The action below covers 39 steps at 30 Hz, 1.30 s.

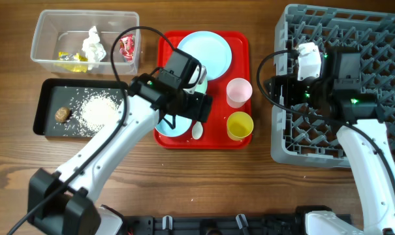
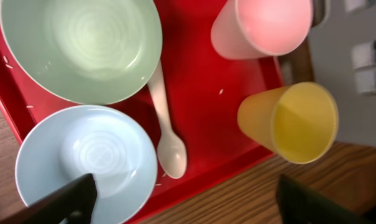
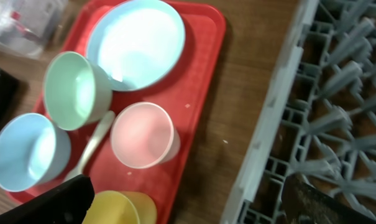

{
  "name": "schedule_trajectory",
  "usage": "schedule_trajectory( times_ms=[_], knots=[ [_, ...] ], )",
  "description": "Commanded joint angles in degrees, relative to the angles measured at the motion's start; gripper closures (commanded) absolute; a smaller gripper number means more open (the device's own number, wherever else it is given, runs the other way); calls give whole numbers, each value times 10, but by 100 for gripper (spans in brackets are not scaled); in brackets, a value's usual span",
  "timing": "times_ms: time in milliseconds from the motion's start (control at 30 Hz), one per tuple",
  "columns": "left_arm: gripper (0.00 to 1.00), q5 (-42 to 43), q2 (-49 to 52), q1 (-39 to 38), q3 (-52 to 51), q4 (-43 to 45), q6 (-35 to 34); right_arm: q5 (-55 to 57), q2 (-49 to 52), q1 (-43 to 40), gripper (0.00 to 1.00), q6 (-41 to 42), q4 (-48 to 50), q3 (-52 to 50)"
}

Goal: Sort waste into correct bins and load items into the dishwasher rack

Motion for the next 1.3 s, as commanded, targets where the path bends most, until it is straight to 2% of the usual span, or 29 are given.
schedule_trajectory(
  times_ms=[0, 167, 233, 267, 333, 467, 567, 667, 767, 867, 1200, 1267],
  knots=[
    [0, 6, -32, 9, 10, 24, -2, -34, 6, 0, 0, 4, 12, 3],
    [0, -3, -24, 35, 9, 60, -2, -66, 6, 4, 0, 5, 7, 3],
    [0, -37, -20, 43, 9, 55, -7, -66, 6, 17, 0, 21, 9, 4],
    [0, -65, -20, 52, 9, 53, -35, -68, 6, 29, 0, 36, 12, 4],
    [0, -85, -20, 102, 10, 56, -77, -56, 6, 73, 0, 58, 20, 14],
    [0, -70, -20, 213, 10, 60, -77, 54, 12, 169, 0, 130, 23, 83],
    [0, -44, -20, 287, 10, 61, -77, 97, 64, 216, 0, 138, 23, 158],
    [0, -20, -20, 333, 10, 59, -78, 105, 161, 233, 0, 133, 1, 225],
    [0, -21, -20, 345, 9, 43, -77, 93, 264, 236, 0, 124, -27, 271],
    [0, -21, -20, 345, 9, 42, -77, 92, 304, 237, 0, 107, -25, 270],
    [0, -21, -20, 345, 9, 42, -77, 99, 384, 273, 21, 16, 50, 268],
    [0, -21, -20, 345, 9, 42, -77, 112, 412, 276, 30, 13, 64, 268]
  ],
)
